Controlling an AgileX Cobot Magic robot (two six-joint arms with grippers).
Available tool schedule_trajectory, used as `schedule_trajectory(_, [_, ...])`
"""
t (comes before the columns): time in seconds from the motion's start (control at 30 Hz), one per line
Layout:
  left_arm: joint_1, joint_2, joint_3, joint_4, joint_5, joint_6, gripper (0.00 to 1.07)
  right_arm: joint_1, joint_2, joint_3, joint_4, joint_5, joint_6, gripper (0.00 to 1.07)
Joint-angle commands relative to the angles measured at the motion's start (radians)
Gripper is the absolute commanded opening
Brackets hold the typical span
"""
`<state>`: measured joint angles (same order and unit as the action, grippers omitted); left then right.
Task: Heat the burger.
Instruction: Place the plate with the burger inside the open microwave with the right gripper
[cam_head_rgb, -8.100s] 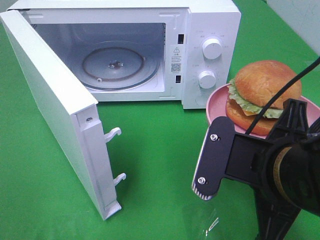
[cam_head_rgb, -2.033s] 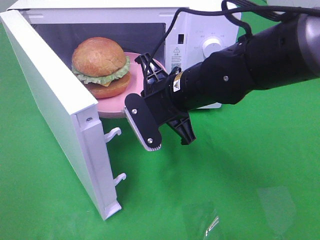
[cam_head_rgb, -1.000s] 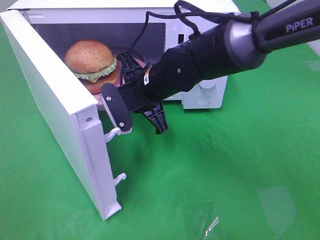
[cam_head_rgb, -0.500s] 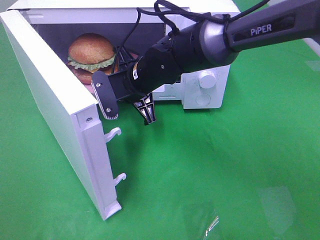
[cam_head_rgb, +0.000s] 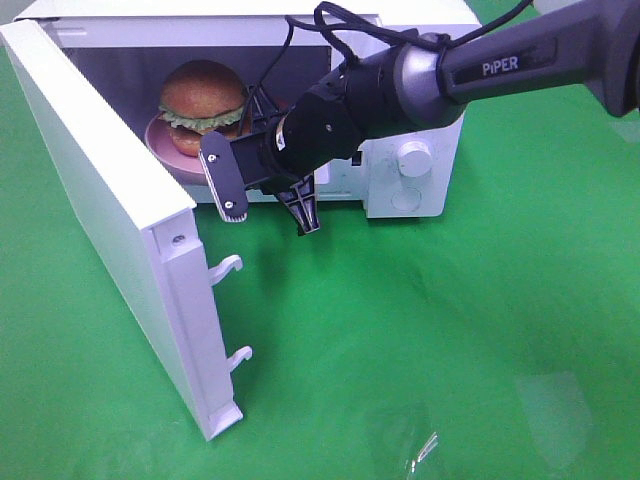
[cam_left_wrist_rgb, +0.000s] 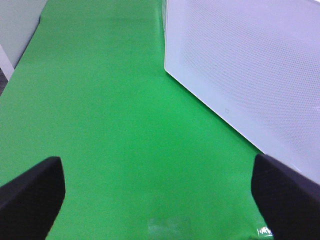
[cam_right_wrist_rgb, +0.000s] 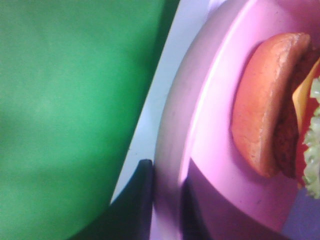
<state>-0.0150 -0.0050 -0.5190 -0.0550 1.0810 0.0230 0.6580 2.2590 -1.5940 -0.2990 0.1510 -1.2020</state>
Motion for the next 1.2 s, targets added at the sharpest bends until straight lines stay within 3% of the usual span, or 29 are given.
schedule_trajectory(0.03, [-0.005, -0.018, 0.002, -0.007, -0.014, -0.001, 0.93, -0.008, -0.003, -0.028, -0.014, -0.062, 0.006, 0.03])
schedule_trajectory(1.2, [-0.005, -0.018, 0.002, -0.007, -0.014, -0.001, 0.93, -0.03, 0.048, -0.081, -0.002, -0.069, 0.027, 0.15])
